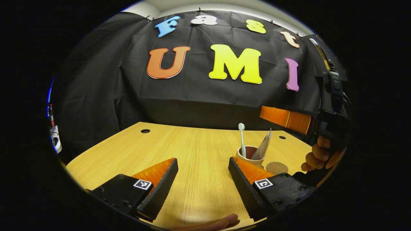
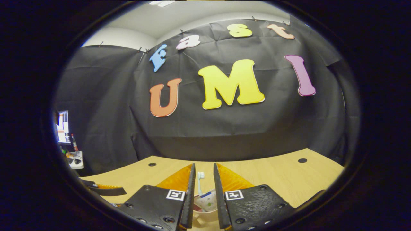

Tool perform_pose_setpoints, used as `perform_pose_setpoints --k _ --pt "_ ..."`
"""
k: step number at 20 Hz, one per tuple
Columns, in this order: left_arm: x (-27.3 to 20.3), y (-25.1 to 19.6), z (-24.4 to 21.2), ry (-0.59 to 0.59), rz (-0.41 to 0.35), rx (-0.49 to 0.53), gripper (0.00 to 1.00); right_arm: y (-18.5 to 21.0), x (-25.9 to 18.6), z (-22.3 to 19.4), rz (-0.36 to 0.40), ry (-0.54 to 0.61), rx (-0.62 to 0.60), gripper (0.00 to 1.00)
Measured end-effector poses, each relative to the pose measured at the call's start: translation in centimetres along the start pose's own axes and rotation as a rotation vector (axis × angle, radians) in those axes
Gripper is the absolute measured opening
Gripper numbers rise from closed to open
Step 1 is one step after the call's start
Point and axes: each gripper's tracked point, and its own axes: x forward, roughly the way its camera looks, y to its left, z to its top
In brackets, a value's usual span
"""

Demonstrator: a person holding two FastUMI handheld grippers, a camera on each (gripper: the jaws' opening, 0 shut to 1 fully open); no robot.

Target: Put the toothbrush and toothpaste on the desktop into the cup, then pick up the cup and place it on the coaster on the desktop.

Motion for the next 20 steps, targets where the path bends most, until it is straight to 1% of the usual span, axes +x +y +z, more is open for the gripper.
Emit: perform_pose_setpoints --k 2,5,6,8,10,12,13,14,15,17,18,20 --pt "-0.1 -0.3 0.2 0.003 0.007 0.015 1.0 -0.3 -0.9 0.9 -0.005 -0.016 -0.011 0.31" --pt "-0.5 -1.0 1.4 -0.013 0.015 0.05 1.0 -1.2 -3.2 2.6 -0.013 -0.046 -0.006 0.33" --pt "-0.6 -1.3 2.1 -0.021 0.021 0.056 1.0 -1.7 -4.2 3.1 -0.015 -0.051 -0.002 0.35" --pt "-0.8 -2.4 3.2 -0.022 0.01 0.056 0.99 -2.8 -6.3 3.9 -0.023 -0.056 -0.016 0.44" --pt "-0.9 -3.8 4.1 0.009 -0.014 0.049 1.0 -4.7 -8.8 4.9 -0.051 -0.084 -0.041 0.48" --pt "-0.8 -5.3 5.3 0.054 -0.045 0.049 1.0 -6.0 -11.4 5.4 -0.06 -0.108 -0.037 0.54" --pt "-0.7 -5.9 5.5 0.093 -0.057 0.055 1.0 -6.9 -12.6 5.4 -0.07 -0.117 -0.037 0.57" --pt "-0.4 -6.6 5.5 0.143 -0.073 0.055 1.0 -7.7 -13.7 5.3 -0.078 -0.121 -0.048 0.58" --pt "-0.1 -7.3 5.5 0.193 -0.091 0.045 1.0 -8.5 -14.7 4.8 -0.083 -0.116 -0.066 0.62" --pt "0.4 -9.4 4.9 0.327 -0.164 -0.014 1.0 -9.8 -16.6 3.6 -0.083 -0.109 -0.086 0.62" --pt "0.7 -10.1 4.4 0.406 -0.182 -0.024 0.99 -10.3 -17.5 3.3 -0.079 -0.11 -0.087 0.63" --pt "0.7 -10.7 2.9 0.561 -0.208 0.017 0.99 -11.8 -18.5 2.0 -0.08 -0.102 -0.082 0.67"
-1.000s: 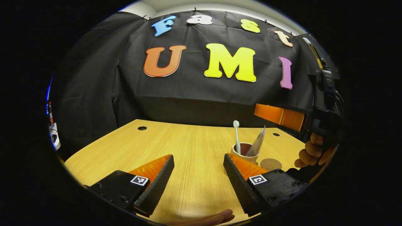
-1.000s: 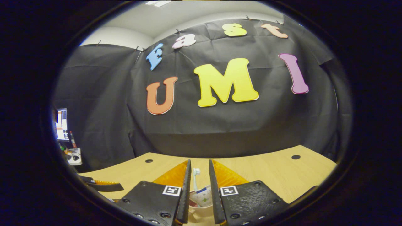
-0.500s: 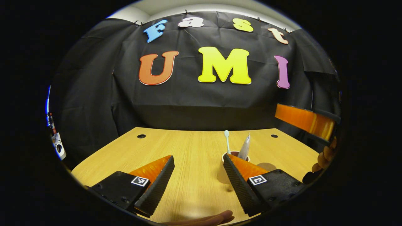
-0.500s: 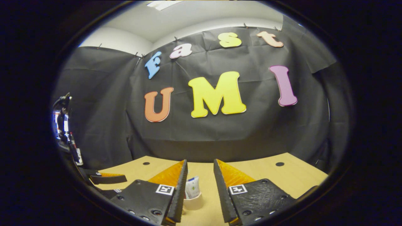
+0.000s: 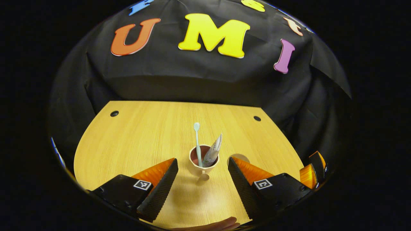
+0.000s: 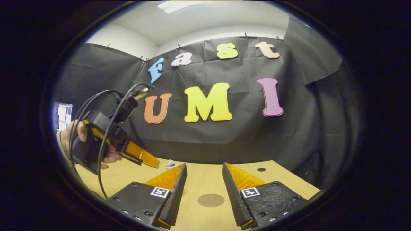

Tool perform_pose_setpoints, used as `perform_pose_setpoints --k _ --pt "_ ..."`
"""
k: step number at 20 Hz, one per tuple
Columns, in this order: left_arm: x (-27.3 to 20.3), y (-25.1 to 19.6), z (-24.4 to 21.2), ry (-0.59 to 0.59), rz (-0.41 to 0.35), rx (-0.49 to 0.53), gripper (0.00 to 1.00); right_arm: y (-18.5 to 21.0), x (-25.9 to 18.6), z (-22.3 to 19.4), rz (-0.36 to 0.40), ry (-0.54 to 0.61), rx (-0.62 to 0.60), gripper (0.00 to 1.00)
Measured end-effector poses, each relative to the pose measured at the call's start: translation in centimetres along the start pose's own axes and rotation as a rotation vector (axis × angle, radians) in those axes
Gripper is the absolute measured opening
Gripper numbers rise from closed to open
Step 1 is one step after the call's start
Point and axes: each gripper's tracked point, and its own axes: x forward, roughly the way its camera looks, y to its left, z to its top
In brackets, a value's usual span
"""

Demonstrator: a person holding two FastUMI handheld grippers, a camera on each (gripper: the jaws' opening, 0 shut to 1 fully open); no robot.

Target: Put the toothbrush and toothpaste on the desktop into the cup, then pick up the cup and place it on the coaster on the desktop.

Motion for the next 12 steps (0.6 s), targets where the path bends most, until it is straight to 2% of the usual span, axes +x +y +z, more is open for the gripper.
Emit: perform_pose_setpoints --k 1,3,4,6,7,9,12 --pt "0.8 0.0 -0.9 0.076 0.005 0.012 0.96 -0.5 -0.3 -0.6 0.006 0.005 -0.001 0.71" --pt "2.2 -1.4 -2.8 0.225 -0.04 0.01 0.95 -1.3 -0.8 -1.5 0.03 0.012 0.0 0.77" --pt "2.9 -1.5 -3.5 0.272 -0.03 0.001 0.94 -1.5 -0.9 -2.1 0.045 0.018 0.007 0.79" --pt "4.3 -0.7 -4.0 0.327 0.036 -0.022 0.93 -1.8 -1.2 -3.0 0.082 0.032 0.036 0.83" --pt "4.9 -0.5 -4.4 0.361 0.052 -0.028 0.93 -1.8 -1.2 -3.7 0.102 0.046 0.042 0.88" --pt "6.2 0.4 -4.7 0.409 0.091 -0.032 0.92 -2.5 -1.3 -4.0 0.107 0.052 0.037 0.94" --pt "8.3 0.8 -5.6 0.485 0.1 -0.062 0.89 -3.0 -1.4 -3.9 0.104 0.041 0.042 0.95"
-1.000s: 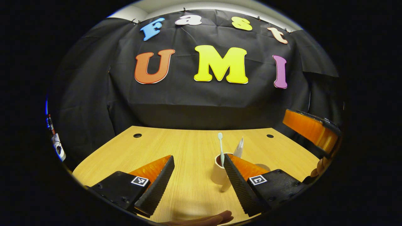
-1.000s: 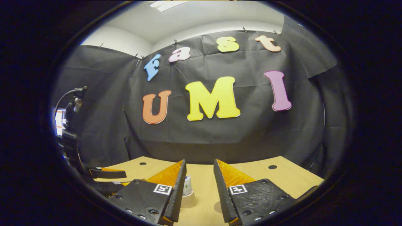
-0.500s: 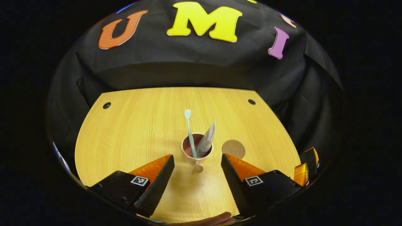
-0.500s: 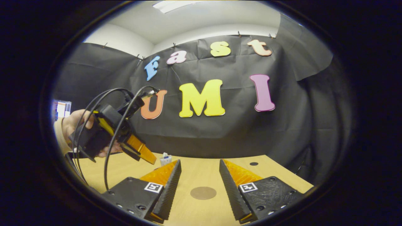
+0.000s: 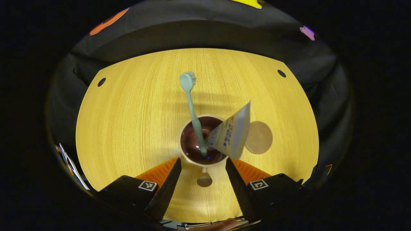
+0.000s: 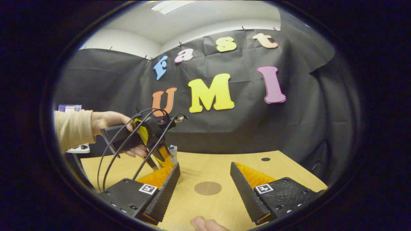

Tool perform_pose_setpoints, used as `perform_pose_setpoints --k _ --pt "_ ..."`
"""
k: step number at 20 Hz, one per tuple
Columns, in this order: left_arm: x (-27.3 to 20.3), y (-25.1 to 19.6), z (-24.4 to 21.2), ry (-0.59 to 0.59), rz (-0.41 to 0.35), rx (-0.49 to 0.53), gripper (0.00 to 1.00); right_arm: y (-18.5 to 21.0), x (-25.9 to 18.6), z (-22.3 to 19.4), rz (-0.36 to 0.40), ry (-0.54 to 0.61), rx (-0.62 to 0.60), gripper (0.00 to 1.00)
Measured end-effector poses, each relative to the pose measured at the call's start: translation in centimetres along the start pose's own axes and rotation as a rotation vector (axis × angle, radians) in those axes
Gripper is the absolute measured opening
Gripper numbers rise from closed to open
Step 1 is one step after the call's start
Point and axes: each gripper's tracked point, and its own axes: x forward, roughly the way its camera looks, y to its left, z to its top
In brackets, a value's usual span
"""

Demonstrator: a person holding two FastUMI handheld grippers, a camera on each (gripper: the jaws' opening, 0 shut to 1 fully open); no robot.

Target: Put the toothbrush and toothpaste on the desktop into the cup, then pick up the cup and place it on the coaster on the desktop.

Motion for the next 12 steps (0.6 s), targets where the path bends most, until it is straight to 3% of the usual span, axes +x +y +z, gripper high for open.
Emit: perform_pose_setpoints --k 4,6,10,12 --pt "1.3 -0.6 -0.1 0.092 -0.004 -0.067 0.81 -0.2 -0.4 1.0 0.007 -0.028 0.061 0.94" --pt "1.4 -0.8 -0.1 0.132 0.011 -0.085 0.68 -0.8 -0.5 1.3 -0.001 -0.037 0.071 0.94" --pt "-0.2 -1.1 1.3 0.144 0.05 -0.097 0.31 -1.9 -0.7 1.7 -0.024 -0.055 0.075 0.96" --pt "-2.3 -1.6 3.2 0.099 0.062 -0.09 0.3 -2.5 -1.0 2.0 -0.033 -0.064 0.081 0.96"
